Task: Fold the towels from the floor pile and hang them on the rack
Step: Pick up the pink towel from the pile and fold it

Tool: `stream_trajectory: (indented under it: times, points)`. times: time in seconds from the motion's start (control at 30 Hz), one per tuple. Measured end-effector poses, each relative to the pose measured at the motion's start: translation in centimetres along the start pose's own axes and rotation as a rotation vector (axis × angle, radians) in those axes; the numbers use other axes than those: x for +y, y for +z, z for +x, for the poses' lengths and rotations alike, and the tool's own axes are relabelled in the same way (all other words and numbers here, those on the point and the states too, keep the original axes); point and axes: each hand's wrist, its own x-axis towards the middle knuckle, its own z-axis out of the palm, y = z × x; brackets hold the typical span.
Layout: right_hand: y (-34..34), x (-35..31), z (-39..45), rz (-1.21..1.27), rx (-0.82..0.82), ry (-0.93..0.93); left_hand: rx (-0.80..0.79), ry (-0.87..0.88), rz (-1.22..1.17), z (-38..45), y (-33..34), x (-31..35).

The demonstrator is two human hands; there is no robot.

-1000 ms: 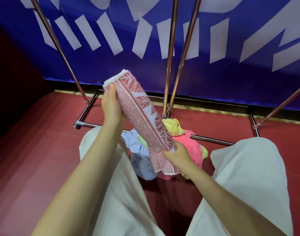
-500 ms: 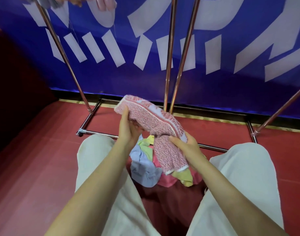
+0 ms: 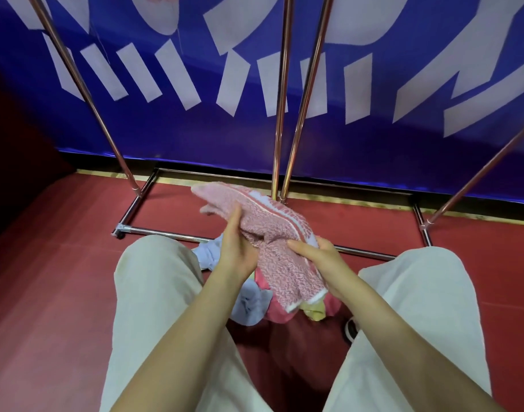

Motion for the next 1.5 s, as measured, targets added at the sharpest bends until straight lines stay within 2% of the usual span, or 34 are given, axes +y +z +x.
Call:
stream_trajectory:
  times: [0.07,0.17,0.23,0.37,0.47,0.53,0.63,0.7,0.77,0.87,0.97,1.07,1.2,1.3,1.4,1.5]
  points:
    - [-0.6,-0.1,0.1,-0.027,-0.002,0.012,-0.014,-0.001,0.11,-0.1,0.4,0.1]
    - [-1.8,-0.6,-0.1,-0.236,-0.066,0.032,0.101,0.058,0.126,-0.1,0.3,-0.2]
    - [-2.7,-1.4,-0.6,-0.313,-0.083,0.033,0.163,0.162,0.095,-0.2,0.3,0.1]
    - [-4.4,-4.3,-2.1,-0.235,-0.096,0.056,0.273,0.338,0.052,-0.8,1.4,2.0]
    - [-6.0,-6.2,-3.1,-0.383,-0.121,0.116,0.371,0.504,0.052,-1.8,1.3,2.9]
    - [-6.9,-6.5,-3.2,-0.525,-0.092,0.121,0.466,0.558,0.162,-2.3,0.2,3.0]
    - [-7.9,-5.3,-2.8,-0.818,0.056,0.049,0.562,0.508,0.332,-3.7,-1.8,2.5]
    - [-8.1,-3.5,-2.7,-0.915,0.196,-0.034,0.578,0.457,0.412,-4.3,-3.2,1.7]
    - [-8.2,-1.4,-3.4,-0.959,0.303,-0.234,0.604,0.386,0.416,-4.8,-4.1,1.3]
    - [-8.1,1.1,-5.3,-0.963,0.212,-0.555,0.649,0.262,0.396,-5.0,-4.7,1.6]
    - [-8.6,2.9,-6.1,-1.011,0.146,-0.54,0.691,0.216,0.489,-5.1,-4.9,2.5]
    - [-8.5,2.5,-6.2,-1.008,0.289,-0.566,0.693,0.22,0.592,-4.5,-5.1,3.5]
    - [-6.6,0.6,-7.0,-1.005,0.417,-0.833,0.706,0.244,0.602,-3.9,-4.7,4.7]
    - [-5.4,0.8,-7.9,-1.079,0.319,-0.91,0.734,0.185,0.599,-3.2,-5.1,5.1]
    - [-5.8,3.2,-8.0,-1.209,0.171,-0.862,0.73,0.093,0.546,-2.7,-5.6,5.2]
    - [-6.4,4.6,-7.9,-1.186,0.148,-0.8,0.694,0.069,0.633,-2.7,-6.0,4.6]
